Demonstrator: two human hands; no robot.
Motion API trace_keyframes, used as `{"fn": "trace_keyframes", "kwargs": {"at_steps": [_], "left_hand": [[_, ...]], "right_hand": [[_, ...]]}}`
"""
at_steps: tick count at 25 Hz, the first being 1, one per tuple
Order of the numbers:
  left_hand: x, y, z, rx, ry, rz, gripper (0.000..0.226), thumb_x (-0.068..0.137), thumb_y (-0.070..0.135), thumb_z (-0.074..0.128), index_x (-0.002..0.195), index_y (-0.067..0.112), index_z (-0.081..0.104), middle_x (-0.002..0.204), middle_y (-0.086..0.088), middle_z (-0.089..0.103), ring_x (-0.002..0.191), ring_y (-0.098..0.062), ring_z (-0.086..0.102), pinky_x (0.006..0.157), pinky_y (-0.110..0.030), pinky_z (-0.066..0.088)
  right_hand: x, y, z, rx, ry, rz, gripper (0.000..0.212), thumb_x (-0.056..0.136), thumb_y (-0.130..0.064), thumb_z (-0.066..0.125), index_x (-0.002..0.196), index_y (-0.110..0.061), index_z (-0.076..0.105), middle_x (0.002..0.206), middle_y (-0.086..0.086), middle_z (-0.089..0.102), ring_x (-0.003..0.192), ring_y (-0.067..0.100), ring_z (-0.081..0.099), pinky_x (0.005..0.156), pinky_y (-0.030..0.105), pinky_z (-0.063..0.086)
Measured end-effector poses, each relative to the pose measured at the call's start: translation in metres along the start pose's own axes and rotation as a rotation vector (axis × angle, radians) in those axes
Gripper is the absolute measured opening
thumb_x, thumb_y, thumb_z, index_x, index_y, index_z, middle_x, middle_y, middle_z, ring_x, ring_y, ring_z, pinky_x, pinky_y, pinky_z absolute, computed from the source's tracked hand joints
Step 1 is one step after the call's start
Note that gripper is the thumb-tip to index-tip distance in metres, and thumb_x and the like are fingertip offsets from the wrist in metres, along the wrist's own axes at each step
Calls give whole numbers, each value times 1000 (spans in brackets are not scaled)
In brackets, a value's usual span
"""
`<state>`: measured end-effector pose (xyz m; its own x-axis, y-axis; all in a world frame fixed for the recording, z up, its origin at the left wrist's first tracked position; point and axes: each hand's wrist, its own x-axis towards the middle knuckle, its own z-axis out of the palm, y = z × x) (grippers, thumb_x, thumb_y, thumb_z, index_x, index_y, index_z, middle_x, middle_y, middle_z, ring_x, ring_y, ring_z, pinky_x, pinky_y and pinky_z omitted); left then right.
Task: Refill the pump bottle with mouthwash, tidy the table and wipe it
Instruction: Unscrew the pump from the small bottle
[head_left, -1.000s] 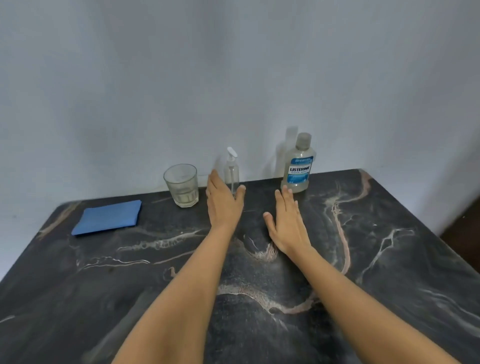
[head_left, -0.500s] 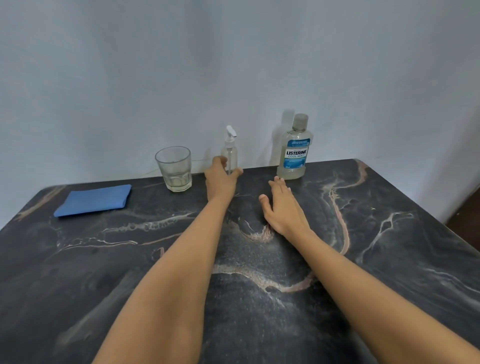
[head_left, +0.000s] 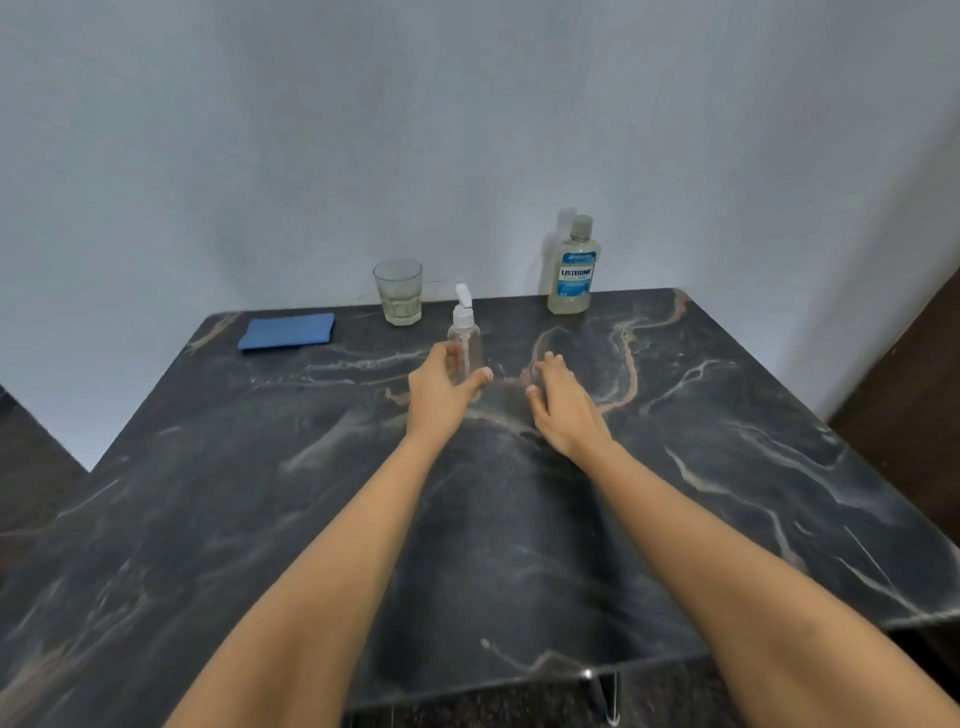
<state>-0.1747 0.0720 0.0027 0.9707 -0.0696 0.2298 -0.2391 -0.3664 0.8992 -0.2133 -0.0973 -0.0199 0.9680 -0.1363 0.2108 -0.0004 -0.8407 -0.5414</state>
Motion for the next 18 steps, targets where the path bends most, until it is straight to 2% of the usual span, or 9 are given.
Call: {"fn": "trace_keyframes", "kwargs": {"at_steps": [3, 9, 13, 16, 18], "left_hand": [[-48, 3, -16, -30, -9, -49, 54, 81, 27, 77, 127, 10, 55, 117, 2, 59, 106, -8, 53, 93, -20, 40], [-98, -9, -23, -10, -107, -94, 57, 79, 27, 79, 128, 9, 54, 124, -4, 60, 114, -15, 57, 96, -21, 42], [-110, -15, -21, -31, -96, -117, 56, 80, 21, 78, 129, 8, 53, 127, -6, 60, 117, -17, 56, 85, -8, 43], [-112, -16, -18, -37, -83, -152, 60, 79, 21, 80, 131, 10, 52, 129, -6, 60, 118, -18, 57, 91, -15, 41], [-115, -14, -16, -53, -95, -184, 69, 75, 21, 83, 134, 11, 48, 134, -6, 56, 123, -20, 54, 97, -21, 41]], "right_hand": [[-33, -10, -9, 24, 5, 17, 44, 101, -23, 38, 142, -8, 35, 157, 13, 24, 148, 25, 14, 117, 41, 20], [-73, -8, -11, 4, -7, 46, 45, 101, -25, 37, 143, -7, 35, 157, 13, 23, 148, 25, 14, 116, 40, 22], [-83, -3, -11, 15, 5, 60, 45, 101, -25, 36, 143, -8, 35, 157, 11, 24, 148, 22, 13, 116, 40, 22], [-87, -2, -8, 23, 2, 65, 45, 101, -26, 36, 143, -9, 36, 157, 10, 24, 148, 21, 13, 115, 40, 23], [-88, 0, -8, 30, -1, 61, 45, 101, -26, 37, 143, -10, 36, 157, 9, 24, 148, 21, 13, 115, 40, 23]]}}
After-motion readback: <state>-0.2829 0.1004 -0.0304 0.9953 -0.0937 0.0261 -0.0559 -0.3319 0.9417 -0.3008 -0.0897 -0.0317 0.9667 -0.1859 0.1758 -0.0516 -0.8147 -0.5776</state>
